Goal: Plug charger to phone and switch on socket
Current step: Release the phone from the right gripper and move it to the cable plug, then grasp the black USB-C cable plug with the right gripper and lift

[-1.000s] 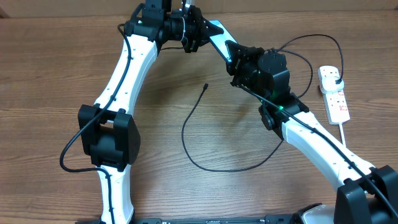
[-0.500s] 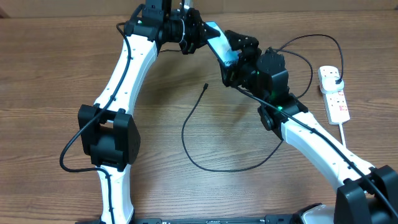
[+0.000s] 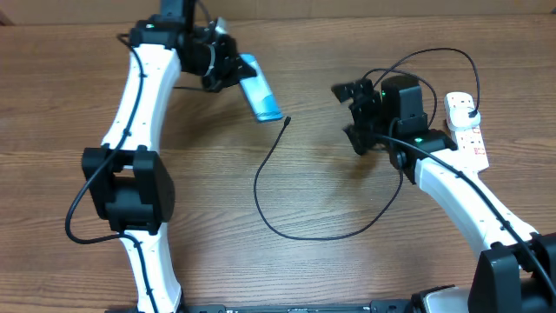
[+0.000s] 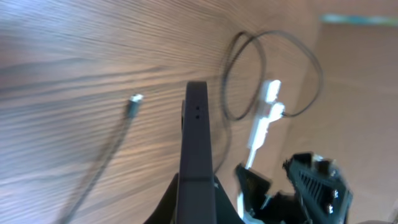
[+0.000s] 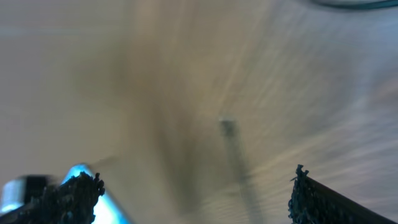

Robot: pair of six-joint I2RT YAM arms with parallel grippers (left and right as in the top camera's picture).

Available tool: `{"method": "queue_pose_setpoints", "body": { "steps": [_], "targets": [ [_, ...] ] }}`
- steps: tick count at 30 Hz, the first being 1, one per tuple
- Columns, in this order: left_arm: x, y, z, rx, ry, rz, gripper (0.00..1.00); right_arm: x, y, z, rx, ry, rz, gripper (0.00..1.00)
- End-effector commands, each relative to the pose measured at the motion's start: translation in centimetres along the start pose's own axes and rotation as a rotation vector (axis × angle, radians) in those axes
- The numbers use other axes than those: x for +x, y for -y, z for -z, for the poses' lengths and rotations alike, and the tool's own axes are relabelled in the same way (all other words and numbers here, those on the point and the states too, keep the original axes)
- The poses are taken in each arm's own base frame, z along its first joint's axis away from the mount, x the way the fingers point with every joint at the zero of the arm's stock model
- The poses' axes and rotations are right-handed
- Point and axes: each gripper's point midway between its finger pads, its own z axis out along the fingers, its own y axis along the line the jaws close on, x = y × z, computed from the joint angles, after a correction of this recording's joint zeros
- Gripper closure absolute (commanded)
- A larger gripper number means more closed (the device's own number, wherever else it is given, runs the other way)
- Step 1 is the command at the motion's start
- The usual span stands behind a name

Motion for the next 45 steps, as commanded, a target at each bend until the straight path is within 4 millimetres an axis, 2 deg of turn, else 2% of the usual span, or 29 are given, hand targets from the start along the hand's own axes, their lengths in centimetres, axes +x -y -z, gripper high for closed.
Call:
{"method": "queue_pose_setpoints", "body": {
  "steps": [1, 6, 11, 14, 17, 20, 23, 27, 31, 34, 37, 42, 45],
  "targets": [
    [1.0, 0.6, 1.7, 0.005, -0.011, -0.203, 0.96, 0.1, 1.0, 0.3, 0.049, -0.032, 0.231, 0.00],
    [3.5, 0.1, 2.0, 0.013, -0.108, -0.218, 0.96, 1.5, 3.2, 0.5, 0.130, -0.099, 0.385, 0.01],
    [6.0, 2.2, 2.9, 0.183, -0.200, -0.252, 0.96, 3.6, 4.2, 0.5, 0.164, -0.166, 0.464, 0.10],
    [6.5, 3.8, 3.9, 0.302, -0.214, -0.247, 0.96, 4.7, 4.1, 0.3, 0.165, -0.187, 0.483, 0.17],
    [6.3, 5.0, 5.0, 0.409, -0.209, -0.226, 0.96, 5.7, 3.7, 0.2, 0.144, -0.209, 0.501, 0.23],
    [5.6, 5.7, 6.5, 0.502, -0.189, -0.205, 0.96, 6.2, 3.0, 0.1, 0.129, -0.218, 0.511, 0.23],
    [4.5, 5.3, 8.0, 0.537, -0.154, -0.181, 0.96, 6.3, 1.8, -0.1, 0.111, -0.231, 0.514, 0.23],
    [3.0, 3.8, 9.7, 0.534, -0.110, -0.111, 0.96, 5.9, -0.1, -0.7, 0.114, -0.238, 0.519, 0.25],
    [2.1, 2.6, 11.0, 0.532, -0.072, -0.087, 0.96, 5.6, -1.7, -2.6, 0.148, -0.267, 0.531, 0.30],
    [1.6, 2.1, 11.6, 0.532, -0.054, -0.078, 0.96, 6.0, -2.5, -4.3, 0.161, -0.312, 0.527, 0.38],
    [1.5, 1.9, 11.8, 0.532, -0.048, -0.075, 0.96, 6.7, -3.0, -6.2, 0.164, -0.364, 0.519, 0.41],
    [1.5, 1.7, 11.6, 0.515, -0.047, -0.075, 0.95, 8.1, -2.3, -9.6, 0.194, -0.433, 0.507, 0.41],
    [1.5, 1.6, 11.6, 0.510, -0.047, -0.074, 0.96, 8.6, -1.1, -11.3, 0.223, -0.453, 0.474, 0.41]
  ]
}}
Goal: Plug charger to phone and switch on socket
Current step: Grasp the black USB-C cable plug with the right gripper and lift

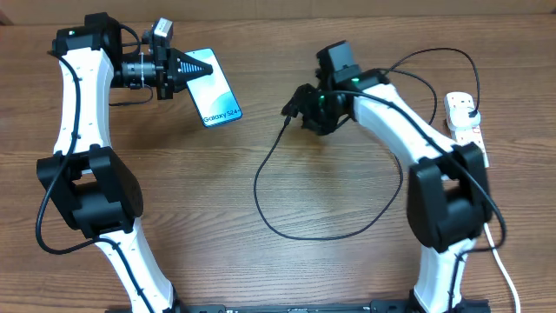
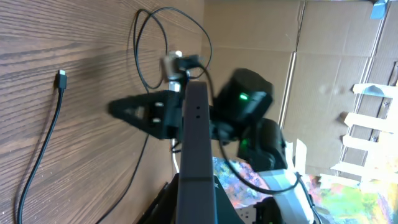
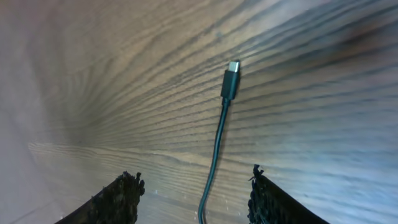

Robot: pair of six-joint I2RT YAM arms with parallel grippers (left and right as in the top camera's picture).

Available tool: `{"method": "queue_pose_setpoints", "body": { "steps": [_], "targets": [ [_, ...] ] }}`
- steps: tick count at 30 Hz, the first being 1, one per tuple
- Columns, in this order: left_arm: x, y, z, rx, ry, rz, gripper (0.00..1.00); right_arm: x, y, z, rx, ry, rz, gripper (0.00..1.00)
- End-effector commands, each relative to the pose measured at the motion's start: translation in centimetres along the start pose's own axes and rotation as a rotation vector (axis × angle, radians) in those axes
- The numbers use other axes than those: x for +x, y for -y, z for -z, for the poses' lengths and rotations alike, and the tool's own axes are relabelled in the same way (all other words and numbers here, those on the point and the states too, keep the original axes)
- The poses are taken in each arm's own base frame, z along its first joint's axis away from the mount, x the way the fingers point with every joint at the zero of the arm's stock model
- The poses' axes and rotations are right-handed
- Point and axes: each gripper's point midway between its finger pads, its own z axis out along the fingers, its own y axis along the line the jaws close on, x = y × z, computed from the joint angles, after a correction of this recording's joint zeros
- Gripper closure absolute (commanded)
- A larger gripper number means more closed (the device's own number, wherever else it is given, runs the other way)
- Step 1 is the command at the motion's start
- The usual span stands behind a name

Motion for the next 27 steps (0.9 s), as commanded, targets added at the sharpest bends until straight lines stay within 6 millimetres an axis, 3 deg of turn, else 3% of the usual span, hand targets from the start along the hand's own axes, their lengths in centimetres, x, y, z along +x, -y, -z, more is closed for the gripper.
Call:
{"method": "queue_pose_setpoints", "body": {
  "steps": [1, 5, 10, 27],
  "targets": [
    [0.3, 2.4, 0.4, 0.042, 0.009, -0.033, 0.96, 0.3, -0.5, -1.7, -0.014, -0.036, -0.018, 0.43],
    [0.3, 2.4, 0.3, 0.042, 0.007, -0.026, 0.96, 0.2, 0.3, -3.9, -0.016, -0.064, -0.033, 0.54],
    [0.3, 2.4, 0.3, 0.042, 0.007, -0.026, 0.96, 0.1, 0.7, -5.9, -0.037, -0.086, -0.033, 0.61],
    [0.3, 2.4, 0.3, 0.042, 0.007, -0.025, 0.96, -1.8, 1.5, -7.7, -0.028, -0.001, -0.086, 0.68]
  ]
}}
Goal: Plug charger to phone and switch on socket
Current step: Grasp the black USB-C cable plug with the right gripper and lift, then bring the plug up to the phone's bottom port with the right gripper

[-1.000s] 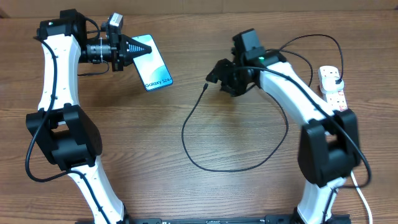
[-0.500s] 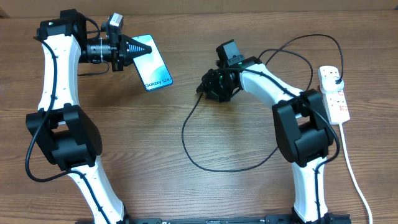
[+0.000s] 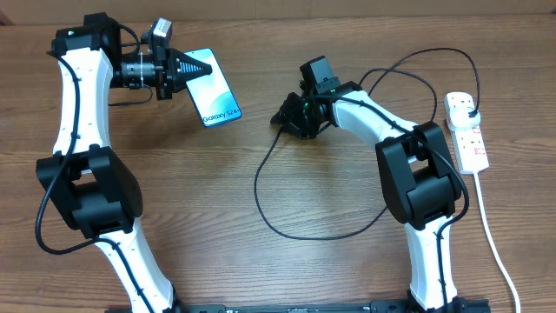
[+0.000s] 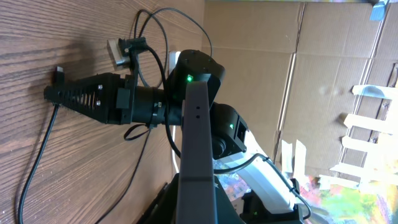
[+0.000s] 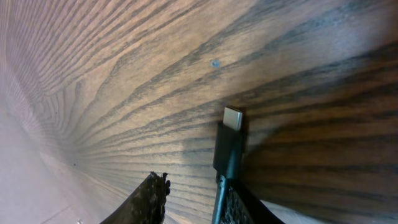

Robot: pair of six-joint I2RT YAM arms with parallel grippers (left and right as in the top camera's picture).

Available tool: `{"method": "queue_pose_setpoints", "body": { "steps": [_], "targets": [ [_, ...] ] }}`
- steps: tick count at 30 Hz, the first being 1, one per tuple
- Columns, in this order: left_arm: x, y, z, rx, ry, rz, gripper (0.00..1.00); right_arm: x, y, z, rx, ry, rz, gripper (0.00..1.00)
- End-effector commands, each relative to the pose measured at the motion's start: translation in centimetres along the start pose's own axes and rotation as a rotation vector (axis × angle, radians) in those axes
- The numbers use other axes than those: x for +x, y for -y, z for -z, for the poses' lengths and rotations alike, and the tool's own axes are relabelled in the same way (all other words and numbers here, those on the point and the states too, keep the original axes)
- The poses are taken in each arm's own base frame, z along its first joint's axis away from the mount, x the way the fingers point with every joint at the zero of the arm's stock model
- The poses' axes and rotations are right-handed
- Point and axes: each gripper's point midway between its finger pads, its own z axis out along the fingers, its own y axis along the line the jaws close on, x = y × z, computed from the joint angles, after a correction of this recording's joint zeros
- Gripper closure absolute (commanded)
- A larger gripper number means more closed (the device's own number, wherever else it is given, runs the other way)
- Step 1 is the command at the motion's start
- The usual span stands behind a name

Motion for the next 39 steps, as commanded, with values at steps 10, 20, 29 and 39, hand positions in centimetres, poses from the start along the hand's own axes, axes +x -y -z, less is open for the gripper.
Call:
{"method": "queue_pose_setpoints", "body": {
  "steps": [10, 20, 29, 39],
  "targets": [
    [0.4, 2.4, 0.3, 0.042, 0.007, -0.029, 0.96, -1.3, 1.6, -0.7, 0.069, 0.062, 0.072, 0.96],
    [0.4, 2.4, 0.3, 0.041, 0.007, -0.029, 0.96, -1.0, 0.9, -0.7, 0.032, 0.038, 0.153, 0.96],
    [0.4, 2.4, 0.3, 0.041, 0.007, -0.030, 0.96, 1.2, -3.7, 4.7, -0.279, -0.115, 0.483, 0.96],
    [0.3, 1.9, 0.3, 0.015, 0.009, -0.030, 0.96, 4.7, -9.2, 15.8, -0.340, -0.011, 0.707, 0.96]
  ]
}}
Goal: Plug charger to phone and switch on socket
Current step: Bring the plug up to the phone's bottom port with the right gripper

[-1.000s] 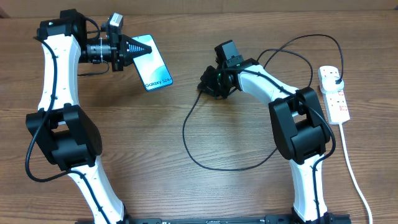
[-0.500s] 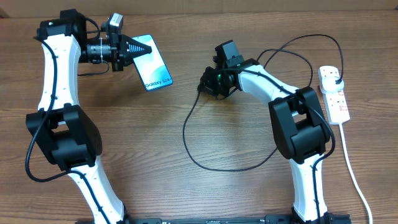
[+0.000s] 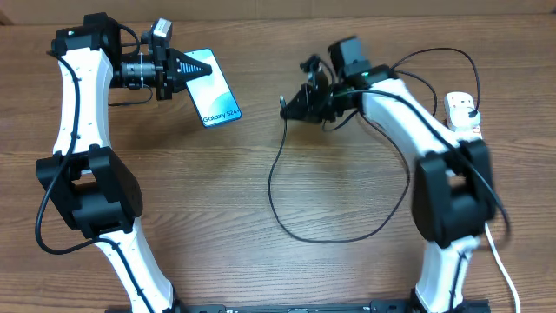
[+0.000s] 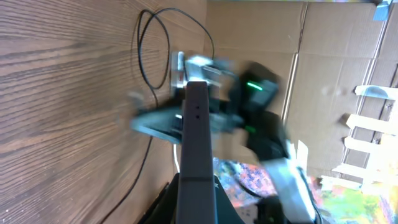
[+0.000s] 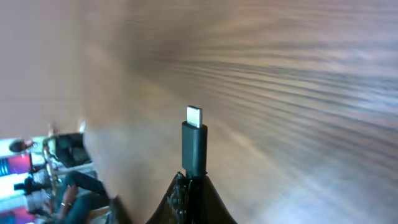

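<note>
A phone (image 3: pixel 212 89) with a light blue screen is held off the table at the back left, my left gripper (image 3: pixel 180 68) shut on its upper end. In the left wrist view the phone (image 4: pixel 197 130) stands edge-on between the jaws. My right gripper (image 3: pixel 295 105) is shut on the black charger cable's plug (image 5: pixel 194 142), which sticks up out of the closed jaws with its metal tip free. The plug (image 3: pixel 284 109) hangs to the right of the phone, apart from it. The cable (image 3: pixel 287 209) loops down across the table. A white socket strip (image 3: pixel 466 128) lies at the far right.
The black cable also arcs over the back right (image 3: pixel 434 54) toward the socket strip. Bare wooden table (image 3: pixel 217 217) lies in front of both arms. Cardboard walls (image 4: pixel 323 37) stand behind the table.
My right gripper, then open around the plug lying on the table, is now shut on it and holds it lifted off the wood. The cable loop has shifted. The left arm holds still.
At first my left gripper held the phone near the table's back centre and the right gripper was open near the socket strip. Then the phone was raised at back left and the right gripper was over the plug, then straddling it. Now it grips the lifted plug.
</note>
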Robot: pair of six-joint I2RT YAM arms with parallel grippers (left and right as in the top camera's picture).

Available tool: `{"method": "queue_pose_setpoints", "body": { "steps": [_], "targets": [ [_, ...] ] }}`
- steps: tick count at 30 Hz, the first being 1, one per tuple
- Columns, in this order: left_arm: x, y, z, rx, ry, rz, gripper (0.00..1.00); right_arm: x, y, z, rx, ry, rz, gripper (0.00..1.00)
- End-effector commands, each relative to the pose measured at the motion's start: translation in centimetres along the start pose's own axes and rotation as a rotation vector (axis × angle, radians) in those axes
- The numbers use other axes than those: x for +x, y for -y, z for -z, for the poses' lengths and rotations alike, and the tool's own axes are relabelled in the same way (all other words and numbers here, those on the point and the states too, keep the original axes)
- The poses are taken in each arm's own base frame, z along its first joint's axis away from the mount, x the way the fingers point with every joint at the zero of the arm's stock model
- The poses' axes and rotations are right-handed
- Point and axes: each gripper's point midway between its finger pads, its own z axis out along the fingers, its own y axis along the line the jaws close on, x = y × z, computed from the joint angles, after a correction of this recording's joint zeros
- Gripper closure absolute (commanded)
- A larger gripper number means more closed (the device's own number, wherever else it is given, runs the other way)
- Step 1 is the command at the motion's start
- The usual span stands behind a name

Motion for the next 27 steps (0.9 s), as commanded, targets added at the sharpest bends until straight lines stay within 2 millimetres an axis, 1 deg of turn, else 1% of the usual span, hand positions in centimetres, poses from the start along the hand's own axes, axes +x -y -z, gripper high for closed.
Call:
{"method": "queue_pose_setpoints", "body": {
  "steps": [1, 5, 9, 12, 15, 17, 20, 23, 27],
  "targets": [
    [0.3, 2.1, 0.3, 0.025, 0.009, -0.029, 0.96, -0.4, -6.2, 4.8, -0.063, 0.079, 0.177, 0.96],
    [0.4, 2.1, 0.3, 0.025, 0.006, -0.020, 0.96, 1.0, -9.2, 8.0, -0.066, 0.099, 0.219, 0.96],
    [0.5, 2.1, 0.3, 0.025, 0.004, -0.014, 0.96, 3.1, -11.2, 10.7, -0.051, 0.097, 0.250, 0.96],
    [0.7, 2.2, 0.1, 0.029, -0.002, -0.013, 0.96, 4.6, -12.7, 12.2, -0.035, 0.104, 0.274, 0.96],
    [0.9, 2.3, -0.4, 0.029, -0.014, -0.020, 0.96, 5.8, -14.0, 12.8, -0.045, 0.102, 0.297, 0.96],
    [1.0, 2.4, -0.8, 0.030, -0.023, -0.024, 0.96, 6.4, -14.2, 12.7, -0.051, 0.093, 0.298, 0.96],
    [1.4, 3.3, -1.5, 0.067, -0.042, -0.064, 0.96, 7.8, -14.2, 11.5, -0.079, 0.057, 0.279, 0.96],
    [1.9, 4.3, -2.2, 0.118, -0.061, -0.105, 0.96, 9.1, -13.7, 9.3, -0.095, 0.021, 0.226, 0.96],
    [2.2, 5.9, -2.7, 0.204, -0.074, -0.165, 0.96, 10.7, -13.7, 6.2, -0.125, -0.016, 0.170, 0.96]
  ]
}}
